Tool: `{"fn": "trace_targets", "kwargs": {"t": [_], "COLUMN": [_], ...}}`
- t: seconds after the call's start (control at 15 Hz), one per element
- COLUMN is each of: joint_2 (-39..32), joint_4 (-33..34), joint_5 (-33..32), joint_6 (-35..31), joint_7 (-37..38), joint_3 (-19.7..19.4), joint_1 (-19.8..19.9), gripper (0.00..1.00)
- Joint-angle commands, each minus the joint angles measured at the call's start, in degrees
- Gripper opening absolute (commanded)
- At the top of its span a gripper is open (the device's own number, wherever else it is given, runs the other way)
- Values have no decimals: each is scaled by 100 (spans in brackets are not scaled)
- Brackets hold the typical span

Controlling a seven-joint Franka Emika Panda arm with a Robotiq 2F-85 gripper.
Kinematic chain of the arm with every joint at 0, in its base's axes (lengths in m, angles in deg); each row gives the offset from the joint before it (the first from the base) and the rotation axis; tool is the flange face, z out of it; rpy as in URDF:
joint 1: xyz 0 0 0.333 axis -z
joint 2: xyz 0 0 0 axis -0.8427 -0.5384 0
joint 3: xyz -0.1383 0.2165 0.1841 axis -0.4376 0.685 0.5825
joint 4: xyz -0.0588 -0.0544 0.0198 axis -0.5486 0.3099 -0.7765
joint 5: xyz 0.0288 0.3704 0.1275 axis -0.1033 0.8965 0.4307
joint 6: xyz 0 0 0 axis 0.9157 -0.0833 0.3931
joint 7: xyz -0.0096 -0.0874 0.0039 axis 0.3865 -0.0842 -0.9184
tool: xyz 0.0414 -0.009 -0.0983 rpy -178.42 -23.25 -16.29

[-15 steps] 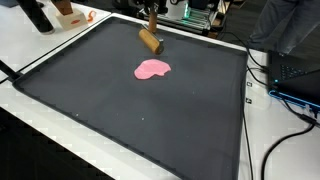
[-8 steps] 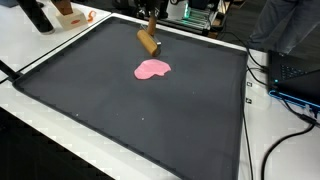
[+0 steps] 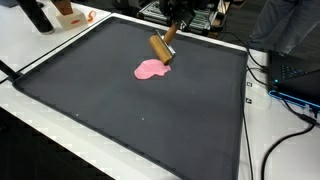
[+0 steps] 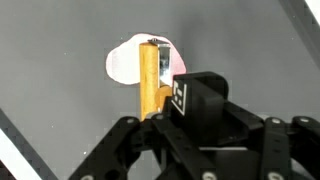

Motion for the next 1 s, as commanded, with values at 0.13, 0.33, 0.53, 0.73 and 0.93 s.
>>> {"fn": "trace_targets", "kwargs": {"t": [0.13, 0.33, 0.53, 0.73, 0.93], "joint_2": [-473, -709, -940, -1139, -1331], "joint_4": [397, 563, 735, 895, 1058], "joint_5": [-580, -836, -1072, -1243, -1504], "joint_6": [203, 215, 309, 373, 506], "joint_7": [1293, 1896, 2447, 2982, 3570], "joint_3": [145, 159, 138, 105, 39], "joint_1": [-349, -542, -725, -892, -1064], "gripper": [25, 25, 25, 25, 25]}}
